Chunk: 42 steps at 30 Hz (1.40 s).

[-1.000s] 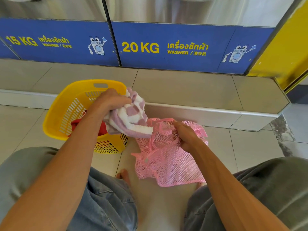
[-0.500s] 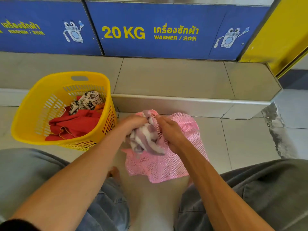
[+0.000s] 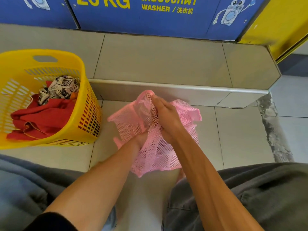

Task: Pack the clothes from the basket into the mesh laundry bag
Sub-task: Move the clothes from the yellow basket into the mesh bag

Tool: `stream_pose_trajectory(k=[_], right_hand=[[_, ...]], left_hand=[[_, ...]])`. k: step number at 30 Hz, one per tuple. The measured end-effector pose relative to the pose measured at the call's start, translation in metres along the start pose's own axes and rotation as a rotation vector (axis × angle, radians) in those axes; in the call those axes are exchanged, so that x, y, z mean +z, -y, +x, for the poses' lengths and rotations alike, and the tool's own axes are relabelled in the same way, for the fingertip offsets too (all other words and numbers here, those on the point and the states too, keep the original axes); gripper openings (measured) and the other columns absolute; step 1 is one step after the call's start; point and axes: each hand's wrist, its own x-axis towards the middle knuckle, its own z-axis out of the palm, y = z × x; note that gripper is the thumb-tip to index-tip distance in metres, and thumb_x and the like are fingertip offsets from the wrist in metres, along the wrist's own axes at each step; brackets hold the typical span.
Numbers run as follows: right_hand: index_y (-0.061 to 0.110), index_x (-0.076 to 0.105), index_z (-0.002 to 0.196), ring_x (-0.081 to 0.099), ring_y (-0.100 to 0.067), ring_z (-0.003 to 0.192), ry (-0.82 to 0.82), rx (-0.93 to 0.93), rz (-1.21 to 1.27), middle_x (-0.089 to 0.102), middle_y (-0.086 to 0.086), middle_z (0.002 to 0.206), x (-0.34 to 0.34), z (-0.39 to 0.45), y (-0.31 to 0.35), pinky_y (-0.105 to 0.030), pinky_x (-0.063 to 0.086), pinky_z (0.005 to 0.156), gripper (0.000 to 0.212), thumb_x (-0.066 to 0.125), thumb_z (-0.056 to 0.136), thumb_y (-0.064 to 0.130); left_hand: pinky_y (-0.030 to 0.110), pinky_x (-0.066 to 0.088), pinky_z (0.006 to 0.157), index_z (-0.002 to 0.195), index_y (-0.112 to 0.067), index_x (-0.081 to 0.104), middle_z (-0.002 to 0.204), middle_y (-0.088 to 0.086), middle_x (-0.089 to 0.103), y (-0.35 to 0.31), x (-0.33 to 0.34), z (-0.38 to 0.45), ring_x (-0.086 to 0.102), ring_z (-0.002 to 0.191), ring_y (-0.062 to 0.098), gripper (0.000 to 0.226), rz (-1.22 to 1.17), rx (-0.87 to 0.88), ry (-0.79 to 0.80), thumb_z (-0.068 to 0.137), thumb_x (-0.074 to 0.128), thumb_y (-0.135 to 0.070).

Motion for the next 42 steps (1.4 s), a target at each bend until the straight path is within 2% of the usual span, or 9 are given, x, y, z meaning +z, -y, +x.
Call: stream_pose_trajectory(k=[3,9,14,20,24,29,33,39,42], right_hand=[[0.020,0.081,0.104,0.073,-0.039,0.111,-0.039,-0.006,0.050,0.079,-0.016,0.110,-0.012,0.003,0.012,-0.060,0.055,0.101,0.026,0.061,0.100,0.037],[0.020,0.075,0.099,0.074,-0.036,0.100,-0.139,-0.036,-0.093,0.078,-0.013,0.105,-0.020,-0.003,0.010,-0.052,0.062,0.088,0.008,0.069,0.095,0.021],[0.013,0.073,0.095,0.055,-0.020,0.073,-0.062,-0.019,-0.311,0.064,-0.008,0.082,-0.005,-0.016,0.002,-0.030,0.044,0.065,0.017,0.057,0.100,0.012],[0.021,0.071,0.087,0.056,-0.018,0.066,0.010,-0.071,-0.403,0.064,0.002,0.070,0.020,-0.024,-0.012,-0.029,0.043,0.058,0.035,0.044,0.109,0.023],[0.028,0.072,0.125,0.072,-0.029,0.091,0.020,-0.074,-0.394,0.077,0.001,0.094,0.033,-0.025,-0.021,-0.046,0.062,0.083,0.038,0.047,0.106,0.049],[0.034,0.072,0.126,0.070,-0.034,0.113,0.035,-0.046,-0.326,0.078,-0.001,0.116,0.040,-0.015,-0.028,-0.060,0.056,0.100,0.040,0.051,0.101,0.058],[0.048,0.078,0.097,0.072,-0.033,0.106,0.015,-0.028,-0.307,0.080,-0.001,0.104,0.045,-0.014,-0.024,-0.059,0.056,0.099,0.027,0.053,0.101,0.057],[0.048,0.080,0.081,0.073,-0.032,0.100,0.036,-0.002,-0.245,0.081,-0.004,0.095,0.051,-0.012,-0.019,-0.056,0.057,0.100,0.035,0.053,0.103,0.050],[0.040,0.080,0.092,0.074,-0.028,0.103,0.024,0.009,-0.215,0.082,0.001,0.098,0.049,-0.005,-0.019,-0.055,0.057,0.101,0.028,0.057,0.101,0.051]], left_hand=[[0.050,0.030,0.117,0.146,-0.021,0.044,0.155,0.006,0.038,-0.003,0.004,0.016,0.037,0.141,0.033,0.075,0.053,0.067,0.181,0.082,0.064,-0.055],[0.044,0.050,0.098,0.116,-0.032,0.068,0.121,-0.006,0.066,-0.039,-0.041,-0.024,0.063,0.110,0.027,0.096,0.437,0.037,-0.067,0.041,0.065,-0.093],[0.034,0.049,0.098,0.135,-0.018,0.056,0.139,0.007,0.055,-0.048,-0.077,-0.096,0.056,0.122,0.026,0.054,0.714,-0.006,-0.233,0.091,0.059,-0.048],[0.036,0.048,0.096,0.136,-0.022,0.056,0.133,-0.003,0.057,-0.056,-0.087,-0.140,0.057,0.120,0.025,0.047,0.705,0.206,-0.190,0.096,0.051,-0.047],[0.032,0.053,0.088,0.110,-0.022,0.072,0.109,-0.004,0.070,-0.076,-0.108,-0.172,0.064,0.101,0.016,0.026,0.527,0.459,-0.316,0.087,0.061,-0.028],[0.025,0.049,0.076,0.097,-0.027,0.072,0.101,-0.006,0.070,-0.103,-0.162,-0.201,0.063,0.092,0.012,0.023,0.104,0.679,-0.622,0.088,0.057,-0.014],[0.033,0.051,0.084,0.112,-0.017,0.068,0.118,0.006,0.066,-0.094,-0.199,-0.187,0.060,0.107,0.028,0.031,0.293,0.497,-0.845,0.086,0.052,-0.012],[0.057,0.025,0.115,0.149,-0.029,0.033,0.157,0.013,0.030,-0.028,-0.234,-0.141,0.027,0.143,0.040,0.103,0.777,-0.044,-0.576,0.057,0.065,-0.063],[0.054,0.022,0.113,0.148,-0.030,0.035,0.153,0.015,0.030,-0.018,-0.239,-0.135,0.024,0.143,0.039,0.084,0.865,-0.016,-0.728,0.075,0.071,-0.049]])
